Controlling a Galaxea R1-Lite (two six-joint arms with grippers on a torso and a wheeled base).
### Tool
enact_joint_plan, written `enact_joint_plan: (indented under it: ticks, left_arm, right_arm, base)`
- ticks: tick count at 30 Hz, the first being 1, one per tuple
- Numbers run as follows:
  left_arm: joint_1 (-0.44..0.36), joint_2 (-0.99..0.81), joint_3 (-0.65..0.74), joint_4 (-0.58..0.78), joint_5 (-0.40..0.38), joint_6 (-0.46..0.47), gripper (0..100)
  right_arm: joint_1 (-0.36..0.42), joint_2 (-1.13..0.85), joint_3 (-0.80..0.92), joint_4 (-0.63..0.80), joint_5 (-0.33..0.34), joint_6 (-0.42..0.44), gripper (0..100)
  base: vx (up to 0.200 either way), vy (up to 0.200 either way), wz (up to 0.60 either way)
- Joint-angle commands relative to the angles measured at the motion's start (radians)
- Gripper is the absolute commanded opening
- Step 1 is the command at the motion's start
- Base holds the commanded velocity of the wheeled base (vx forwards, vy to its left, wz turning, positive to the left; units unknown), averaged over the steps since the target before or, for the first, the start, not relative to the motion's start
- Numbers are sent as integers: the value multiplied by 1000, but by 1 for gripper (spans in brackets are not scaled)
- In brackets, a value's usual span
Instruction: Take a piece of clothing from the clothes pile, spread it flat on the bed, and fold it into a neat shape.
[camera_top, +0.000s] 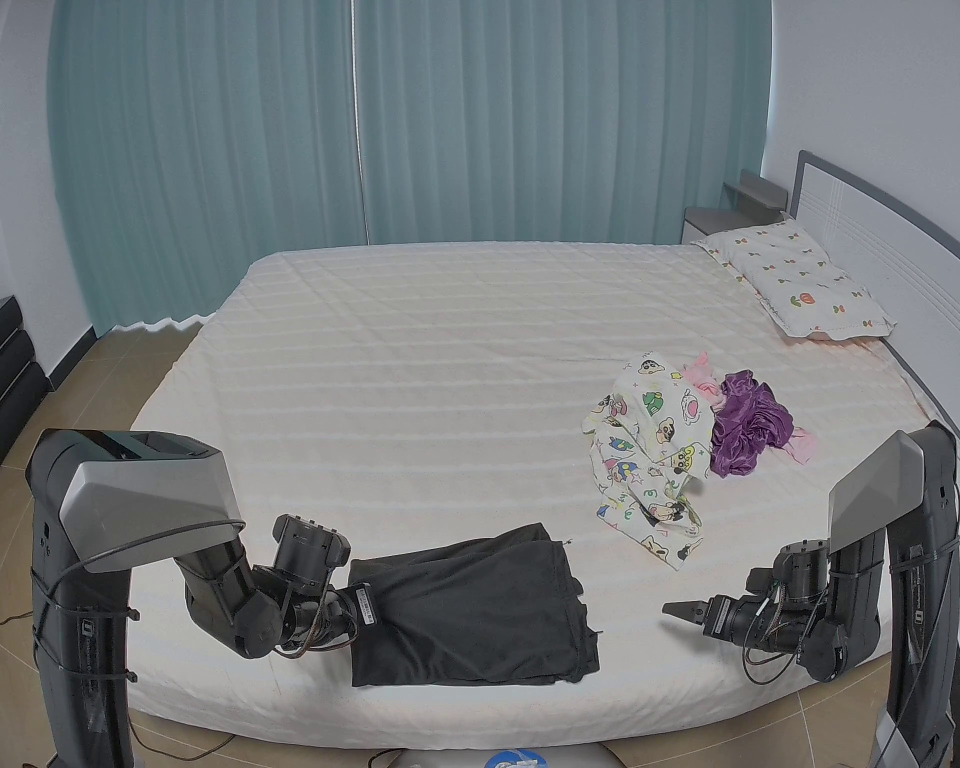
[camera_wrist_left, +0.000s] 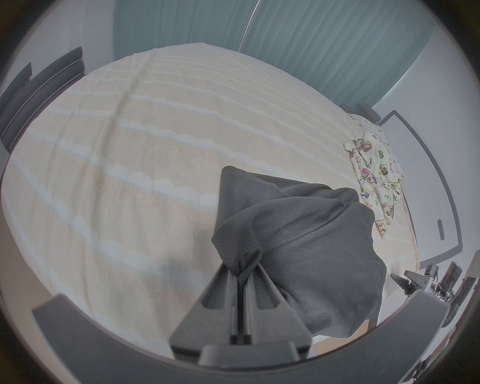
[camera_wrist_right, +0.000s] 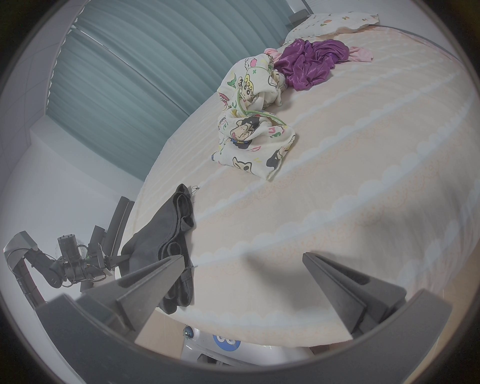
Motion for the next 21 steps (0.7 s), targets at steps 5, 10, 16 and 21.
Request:
enact_joint_plan:
  ticks: [5,10,16,21]
  left_arm:
    - [-1,1,-1,2,1,-1,0]
    - [-1,2,-2,-1,1,-1,0]
    - [14,2,-24,-4,3,-15,0]
    - [26,4,-38,0,3,-18,0]
  right_arm:
    - [1,2,0,-1,0,0,100]
    - [1,2,0,-1,0,0,100]
    - [1,2,0,-1,0,0,100]
    - [1,2,0,-1,0,0,100]
  base:
    - [-120,0,0]
    - [-120,0,0]
    - [0,0,0]
    - [0,0,0]
